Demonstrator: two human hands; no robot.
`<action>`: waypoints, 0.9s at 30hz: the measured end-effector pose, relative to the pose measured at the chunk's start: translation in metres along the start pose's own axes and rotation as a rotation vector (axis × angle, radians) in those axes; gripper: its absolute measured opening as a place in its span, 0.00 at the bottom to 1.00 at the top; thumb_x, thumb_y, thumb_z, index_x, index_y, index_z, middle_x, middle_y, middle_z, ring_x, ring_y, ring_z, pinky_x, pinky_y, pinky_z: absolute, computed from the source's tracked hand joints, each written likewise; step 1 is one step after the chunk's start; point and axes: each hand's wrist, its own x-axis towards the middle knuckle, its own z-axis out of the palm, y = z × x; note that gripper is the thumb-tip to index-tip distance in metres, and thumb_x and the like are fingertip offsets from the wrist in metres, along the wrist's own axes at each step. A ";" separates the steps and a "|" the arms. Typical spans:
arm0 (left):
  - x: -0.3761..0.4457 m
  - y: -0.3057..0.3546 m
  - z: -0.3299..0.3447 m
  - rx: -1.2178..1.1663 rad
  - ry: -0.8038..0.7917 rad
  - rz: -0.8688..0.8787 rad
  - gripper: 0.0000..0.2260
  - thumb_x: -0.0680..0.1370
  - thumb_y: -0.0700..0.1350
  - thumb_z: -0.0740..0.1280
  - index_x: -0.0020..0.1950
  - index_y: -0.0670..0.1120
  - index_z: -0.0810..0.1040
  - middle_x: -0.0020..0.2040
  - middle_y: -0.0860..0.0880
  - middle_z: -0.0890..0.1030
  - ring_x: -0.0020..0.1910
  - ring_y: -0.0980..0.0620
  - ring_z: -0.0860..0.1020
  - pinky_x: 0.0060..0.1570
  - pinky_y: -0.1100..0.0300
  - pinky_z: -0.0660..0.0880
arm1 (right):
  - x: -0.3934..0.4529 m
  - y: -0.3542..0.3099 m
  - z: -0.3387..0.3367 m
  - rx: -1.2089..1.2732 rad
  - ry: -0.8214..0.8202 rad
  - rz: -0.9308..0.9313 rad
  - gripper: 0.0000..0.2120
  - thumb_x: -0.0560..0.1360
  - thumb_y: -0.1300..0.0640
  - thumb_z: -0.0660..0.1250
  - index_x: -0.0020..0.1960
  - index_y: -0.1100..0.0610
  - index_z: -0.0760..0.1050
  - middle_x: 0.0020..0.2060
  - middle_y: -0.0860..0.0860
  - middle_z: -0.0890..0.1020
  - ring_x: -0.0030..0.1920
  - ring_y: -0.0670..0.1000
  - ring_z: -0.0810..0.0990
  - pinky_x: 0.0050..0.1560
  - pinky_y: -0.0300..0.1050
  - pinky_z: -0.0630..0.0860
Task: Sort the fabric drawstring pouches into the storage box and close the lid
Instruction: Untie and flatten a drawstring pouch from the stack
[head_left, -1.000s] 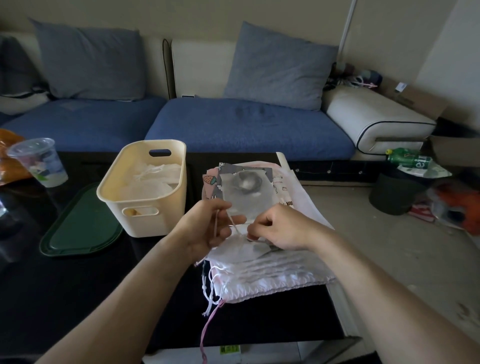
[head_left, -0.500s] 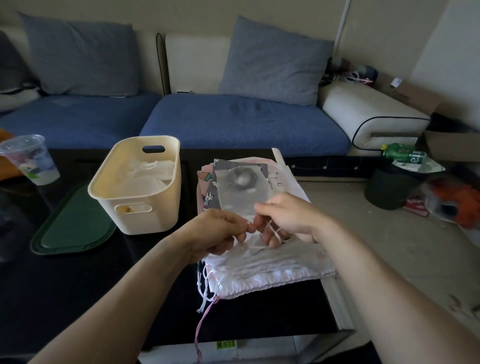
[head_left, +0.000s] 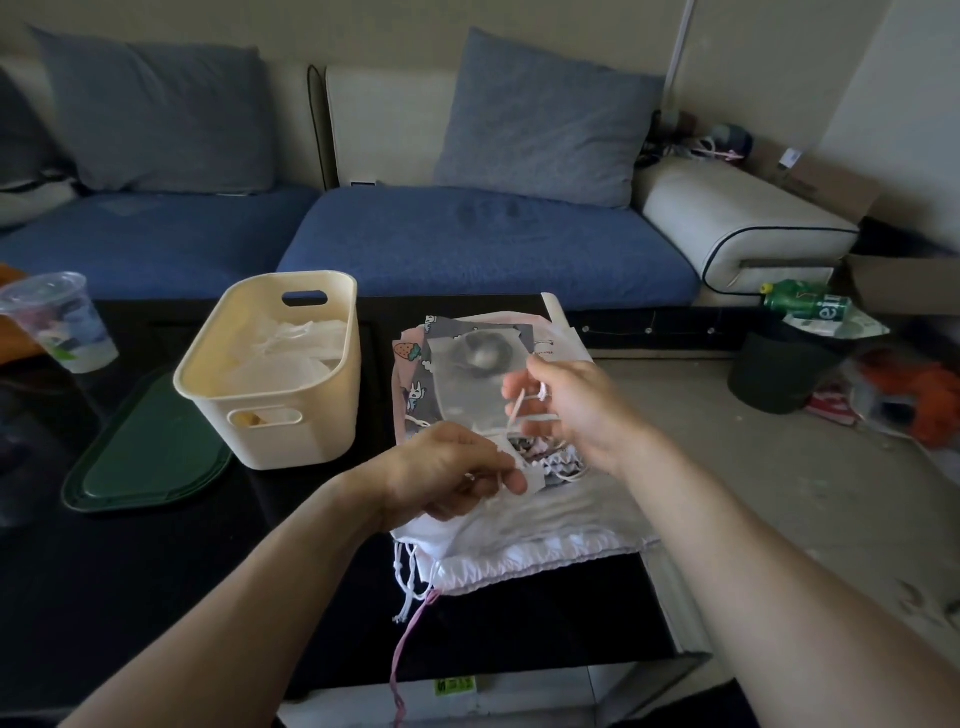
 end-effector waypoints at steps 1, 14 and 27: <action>0.001 0.000 -0.002 -0.028 0.043 -0.017 0.13 0.82 0.41 0.61 0.43 0.40 0.82 0.27 0.51 0.66 0.24 0.55 0.57 0.26 0.60 0.48 | 0.003 0.003 -0.005 -0.063 0.049 0.032 0.18 0.85 0.51 0.59 0.45 0.60 0.80 0.42 0.56 0.82 0.39 0.51 0.81 0.38 0.44 0.79; 0.000 0.003 -0.011 -0.144 0.254 -0.015 0.17 0.83 0.45 0.58 0.38 0.42 0.79 0.29 0.50 0.66 0.24 0.55 0.56 0.23 0.63 0.50 | -0.022 -0.006 -0.002 -0.693 -0.257 -0.316 0.04 0.75 0.54 0.74 0.45 0.54 0.84 0.41 0.46 0.86 0.43 0.41 0.83 0.45 0.37 0.78; -0.002 0.003 -0.003 0.154 0.117 -0.026 0.16 0.83 0.47 0.60 0.39 0.40 0.77 0.28 0.50 0.65 0.25 0.54 0.59 0.27 0.60 0.53 | -0.029 -0.008 -0.004 -0.751 -0.371 -0.368 0.07 0.67 0.60 0.77 0.36 0.49 0.86 0.43 0.44 0.85 0.43 0.54 0.82 0.46 0.55 0.79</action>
